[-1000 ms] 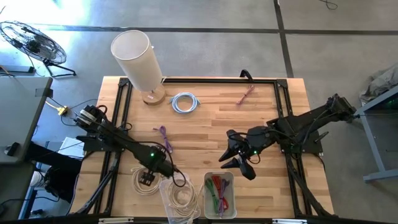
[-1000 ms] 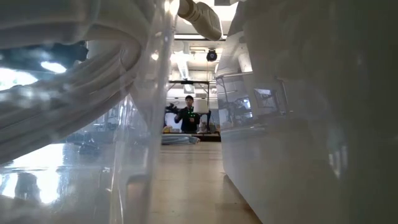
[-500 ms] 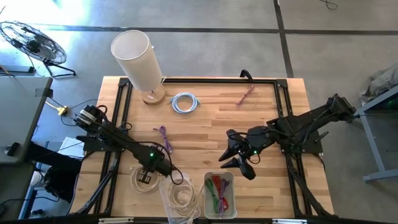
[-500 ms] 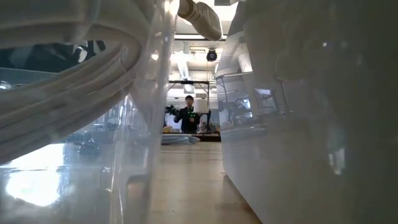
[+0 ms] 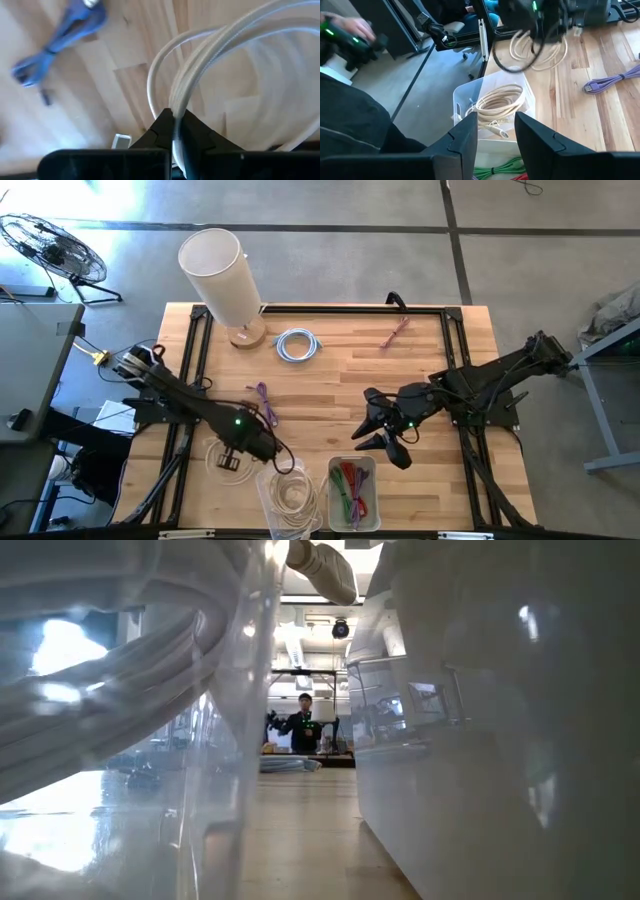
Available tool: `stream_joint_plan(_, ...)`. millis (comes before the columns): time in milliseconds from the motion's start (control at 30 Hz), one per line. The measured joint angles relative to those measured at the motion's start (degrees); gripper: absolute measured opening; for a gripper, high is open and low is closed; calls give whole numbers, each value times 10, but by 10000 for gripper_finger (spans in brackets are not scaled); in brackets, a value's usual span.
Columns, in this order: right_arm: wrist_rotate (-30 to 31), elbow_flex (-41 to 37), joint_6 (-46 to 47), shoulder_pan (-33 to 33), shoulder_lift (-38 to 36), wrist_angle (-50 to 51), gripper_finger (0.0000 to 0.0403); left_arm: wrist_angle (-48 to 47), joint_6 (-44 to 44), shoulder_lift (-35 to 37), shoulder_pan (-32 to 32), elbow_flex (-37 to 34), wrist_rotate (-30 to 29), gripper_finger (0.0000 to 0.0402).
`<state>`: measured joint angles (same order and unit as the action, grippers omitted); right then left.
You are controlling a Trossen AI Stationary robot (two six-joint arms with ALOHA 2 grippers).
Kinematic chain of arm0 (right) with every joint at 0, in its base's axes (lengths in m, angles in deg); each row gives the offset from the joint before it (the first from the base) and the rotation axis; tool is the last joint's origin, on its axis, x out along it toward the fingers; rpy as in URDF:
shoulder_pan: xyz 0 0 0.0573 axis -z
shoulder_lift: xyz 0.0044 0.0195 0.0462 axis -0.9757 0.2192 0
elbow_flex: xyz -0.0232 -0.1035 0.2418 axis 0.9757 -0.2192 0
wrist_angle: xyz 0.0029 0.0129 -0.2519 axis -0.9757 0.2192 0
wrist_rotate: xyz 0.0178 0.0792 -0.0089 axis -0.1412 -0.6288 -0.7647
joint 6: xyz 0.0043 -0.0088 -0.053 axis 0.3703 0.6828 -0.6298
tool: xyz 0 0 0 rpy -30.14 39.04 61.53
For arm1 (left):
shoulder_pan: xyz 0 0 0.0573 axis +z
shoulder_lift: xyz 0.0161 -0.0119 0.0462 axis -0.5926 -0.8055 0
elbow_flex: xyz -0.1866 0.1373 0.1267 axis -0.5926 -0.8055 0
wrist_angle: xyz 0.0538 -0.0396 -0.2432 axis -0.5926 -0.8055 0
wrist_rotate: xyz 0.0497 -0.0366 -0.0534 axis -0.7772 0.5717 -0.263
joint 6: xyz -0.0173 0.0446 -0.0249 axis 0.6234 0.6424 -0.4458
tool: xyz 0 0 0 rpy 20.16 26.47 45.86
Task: Pick & Place USB Port
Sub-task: Put the brown HDMI cable into the transparent bin
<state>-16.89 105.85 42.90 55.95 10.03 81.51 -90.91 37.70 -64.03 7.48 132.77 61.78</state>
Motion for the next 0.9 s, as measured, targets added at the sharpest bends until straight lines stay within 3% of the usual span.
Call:
stream_joint_plan(200, -3, 0, -11, -2, 0, 5, 122, -128, -43, 9, 0, 153, -64, 8)
stream_joint_plan(533, -18, 0, -43, -17, 0, 13, 122, -124, -109, 23, -3, 381, -183, 8)
stream_joint_plan(667, -18, 0, -53, -23, 0, 18, 122, -122, -162, 23, -20, 420, -224, 8)
stream_joint_plan(900, -16, 0, -61, -27, -19, 29, 122, -70, -285, 18, -77, 423, -319, 8)
